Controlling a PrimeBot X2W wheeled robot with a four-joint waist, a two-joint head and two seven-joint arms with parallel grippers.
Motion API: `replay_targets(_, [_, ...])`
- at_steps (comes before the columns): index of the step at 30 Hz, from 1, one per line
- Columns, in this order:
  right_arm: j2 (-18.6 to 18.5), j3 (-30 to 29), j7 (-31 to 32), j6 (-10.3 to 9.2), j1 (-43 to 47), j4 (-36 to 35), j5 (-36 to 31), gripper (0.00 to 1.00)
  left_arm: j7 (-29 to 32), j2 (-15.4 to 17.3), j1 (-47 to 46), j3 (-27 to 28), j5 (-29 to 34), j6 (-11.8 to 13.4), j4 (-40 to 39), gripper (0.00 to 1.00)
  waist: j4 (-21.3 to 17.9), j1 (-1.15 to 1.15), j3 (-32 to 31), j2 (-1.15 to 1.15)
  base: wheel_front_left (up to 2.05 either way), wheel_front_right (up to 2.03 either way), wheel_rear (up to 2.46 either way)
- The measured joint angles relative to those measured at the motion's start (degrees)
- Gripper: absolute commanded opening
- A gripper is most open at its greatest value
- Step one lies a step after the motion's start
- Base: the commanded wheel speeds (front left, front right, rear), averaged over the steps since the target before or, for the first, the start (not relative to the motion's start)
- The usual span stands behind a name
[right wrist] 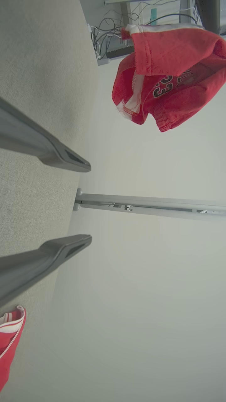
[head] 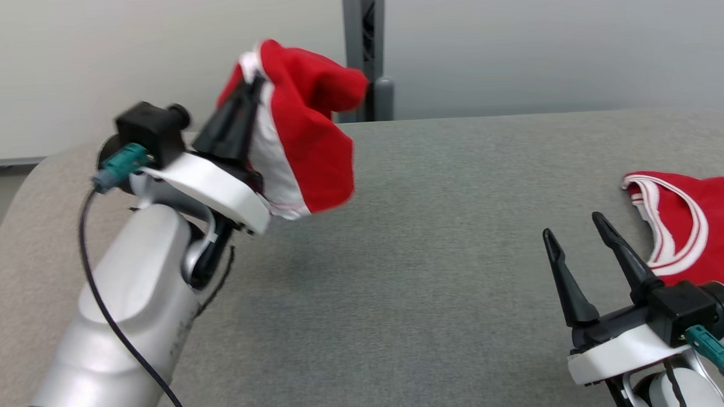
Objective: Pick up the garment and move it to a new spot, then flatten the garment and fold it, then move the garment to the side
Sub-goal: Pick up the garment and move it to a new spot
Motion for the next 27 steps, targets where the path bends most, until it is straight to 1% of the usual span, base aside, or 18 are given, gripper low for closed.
replay_targets(5, [0.5,-1.5,0.0,0.00,-0.1,-0.1,-0.5,1.00,-0.1,1.6,1.4,-10.5,0.0,-0.1,-5.5,0.00,-4.0,0.00,0.2,0.00,0.00,0.00,0.00])
replay_targets(10, [0.8,-2.0,0.0,0.00,-0.7,0.1,-0.8,1.00,-0.2,2.9,2.0,-19.9,0.2,-0.1,-7.1,0.00,-8.4,0.00,0.9,0.00,0.00,0.00,0.00])
replay_targets(13, [1.1,-2.5,0.0,0.00,-1.3,0.3,-0.9,1.00,-0.2,3.7,1.9,-28.0,-1.4,-0.1,-10.0,0.00,-11.0,0.00,1.5,0.00,0.00,0.00,0.00])
replay_targets(15, [1.2,-2.3,0.0,0.00,-1.7,0.6,-1.0,1.00,-0.2,5.8,1.1,-34.0,-2.4,-0.1,-10.7,0.00,-12.6,0.00,2.0,0.00,0.00,0.00,0.00])
replay_targets(18, [1.6,-1.7,0.0,0.01,-2.6,0.8,-1.0,1.00,-0.2,9.7,-1.1,-40.4,-5.7,-0.1,-9.9,0.00,-15.0,0.00,2.7,0.00,0.00,0.00,0.00])
replay_targets(21, [1.8,-1.8,0.0,0.00,-2.8,1.4,-0.9,1.00,-0.2,11.9,-2.3,-43.4,-7.0,-0.1,-7.5,0.00,-17.1,0.00,3.4,0.00,0.00,0.00,0.00])
replay_targets(23, [1.9,-1.6,0.0,0.00,-2.8,1.7,-0.7,1.00,0.5,12.3,-2.5,-43.5,-8.0,-0.1,-5.7,0.00,-18.2,0.00,3.7,0.00,0.00,0.00,0.00])
replay_targets(24, [2.0,-1.5,0.0,0.00,-2.8,1.8,-0.7,1.00,1.6,12.5,-2.2,-43.5,-7.1,-0.1,-5.3,0.00,-18.7,0.00,3.9,0.00,0.00,0.00,0.00])
replay_targets(25, [2.2,-1.4,0.0,0.00,-2.9,2.0,-0.7,1.00,2.1,12.5,-1.9,-43.6,-6.3,-0.2,-4.0,0.71,-19.0,0.00,4.1,0.00,0.00,0.00,0.00])
replay_targets(26, [2.2,-1.3,0.0,0.00,-2.9,2.1,-0.7,1.00,2.2,12.3,-1.9,-43.7,-6.0,-0.2,-1.9,1.00,-19.2,0.00,4.2,0.00,0.00,0.00,0.00])
replay_targets(27, [2.2,-1.3,0.0,0.00,-2.9,2.2,-0.7,1.00,2.6,12.3,-2.1,-43.7,-5.8,-0.2,0.2,1.00,-19.3,0.00,4.3,0.00,0.00,0.00,0.00])
